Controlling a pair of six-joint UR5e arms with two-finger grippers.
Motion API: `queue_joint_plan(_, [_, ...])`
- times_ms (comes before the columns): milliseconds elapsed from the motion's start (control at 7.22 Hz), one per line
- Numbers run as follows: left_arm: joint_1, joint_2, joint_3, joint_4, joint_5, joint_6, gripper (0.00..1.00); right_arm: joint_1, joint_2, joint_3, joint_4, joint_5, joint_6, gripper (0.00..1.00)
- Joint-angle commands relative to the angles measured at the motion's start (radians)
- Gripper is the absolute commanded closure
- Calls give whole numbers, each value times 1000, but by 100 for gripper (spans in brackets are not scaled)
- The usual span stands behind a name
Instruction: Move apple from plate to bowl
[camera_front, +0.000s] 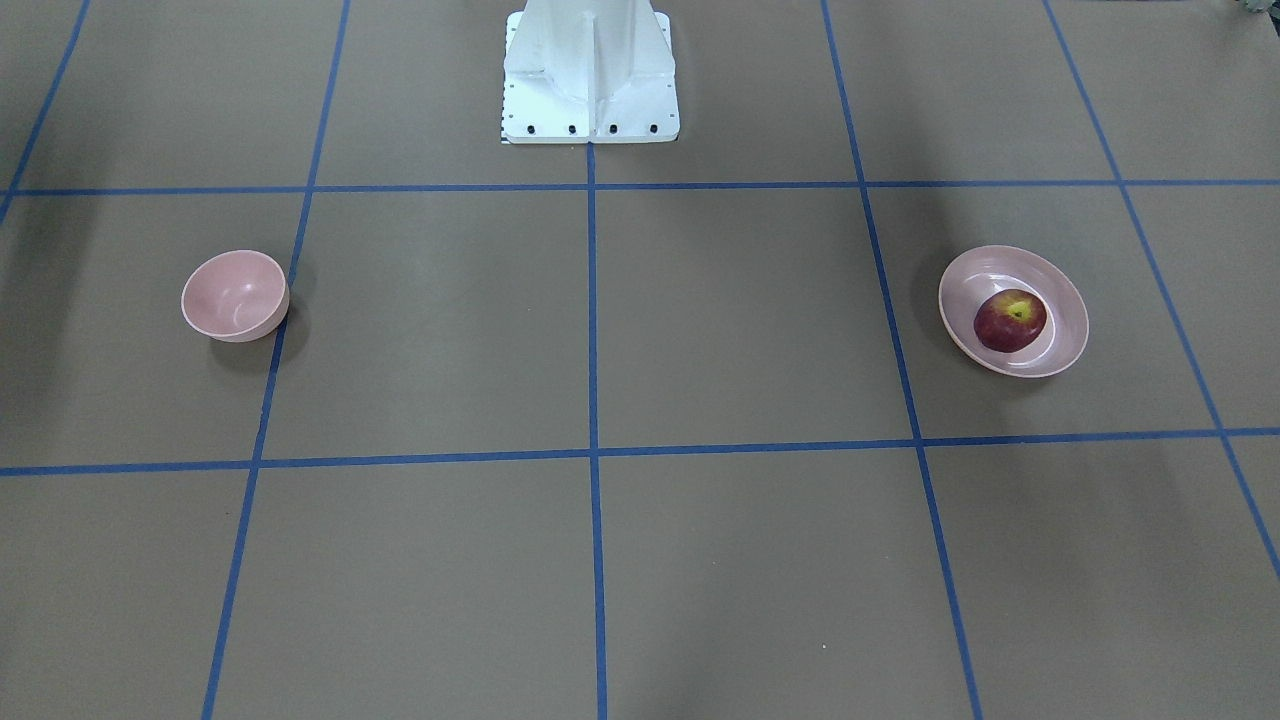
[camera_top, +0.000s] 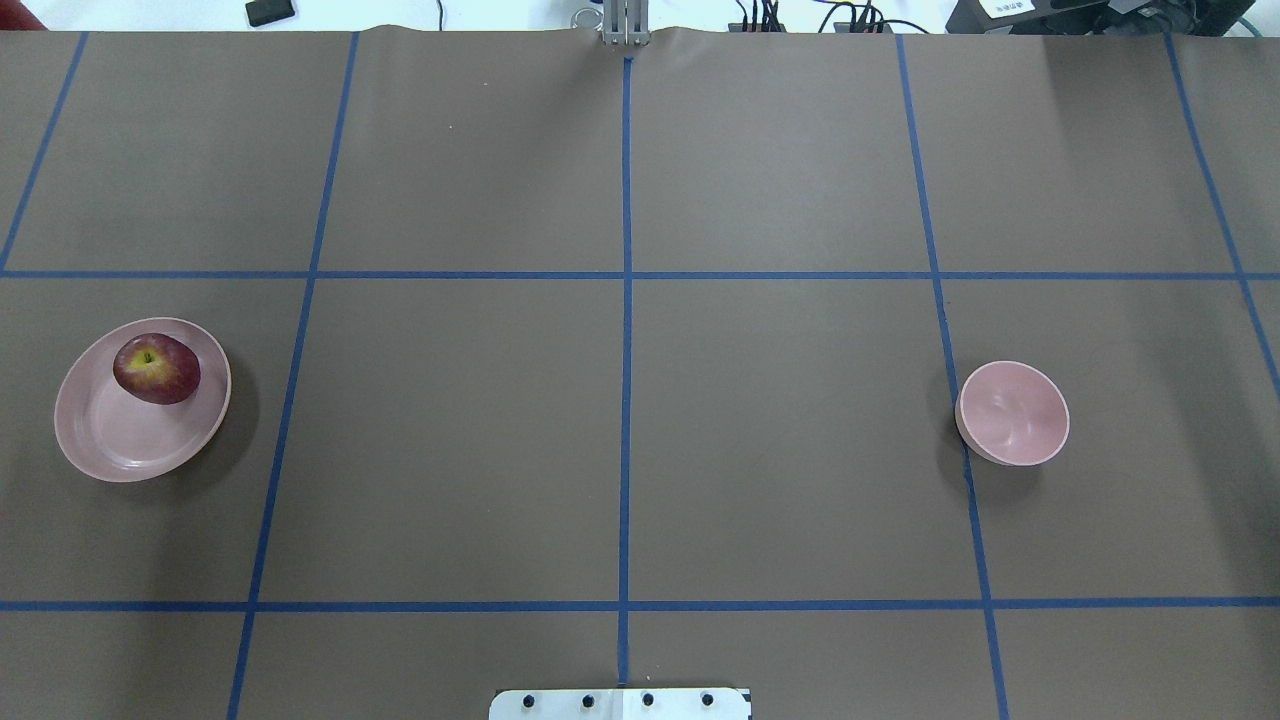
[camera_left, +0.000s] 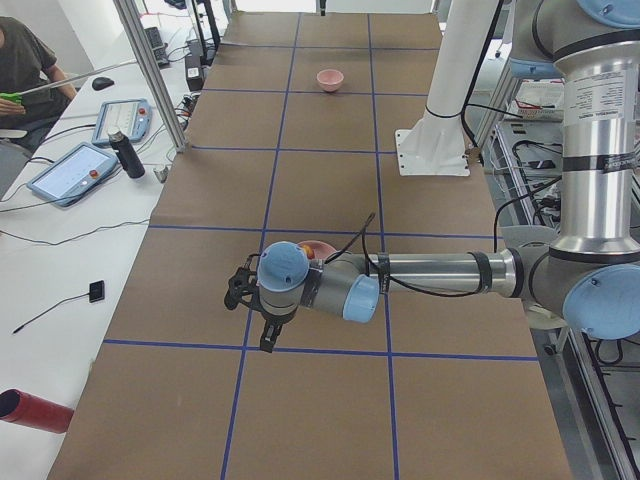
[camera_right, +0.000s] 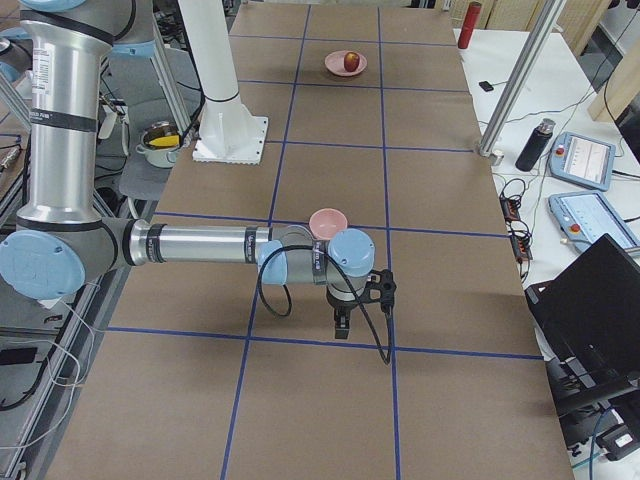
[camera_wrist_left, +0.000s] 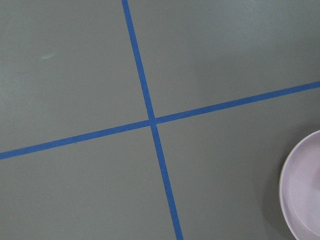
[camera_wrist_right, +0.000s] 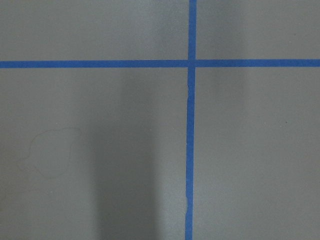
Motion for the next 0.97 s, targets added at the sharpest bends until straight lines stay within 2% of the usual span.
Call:
queue_joint_plan(0, [0,17,2,-91,2,-6,2,0,0,3,0,2,4,0])
queue_joint_plan(138, [0,17,-4,-98,2,-3,2,0,0,0,20,2,5,0])
queue_joint_plan(277, [0,8,-12,-115,2,-2,2,0,-16,-1,87,2,7,0])
queue_joint_plan(554, [2,18,22,-280,2,1,2,0,-32,-11,163,1,5,0])
queue_joint_plan(831, [-1,20,56,-343,0,-25,2,0,-32,-6,181,2,8,0])
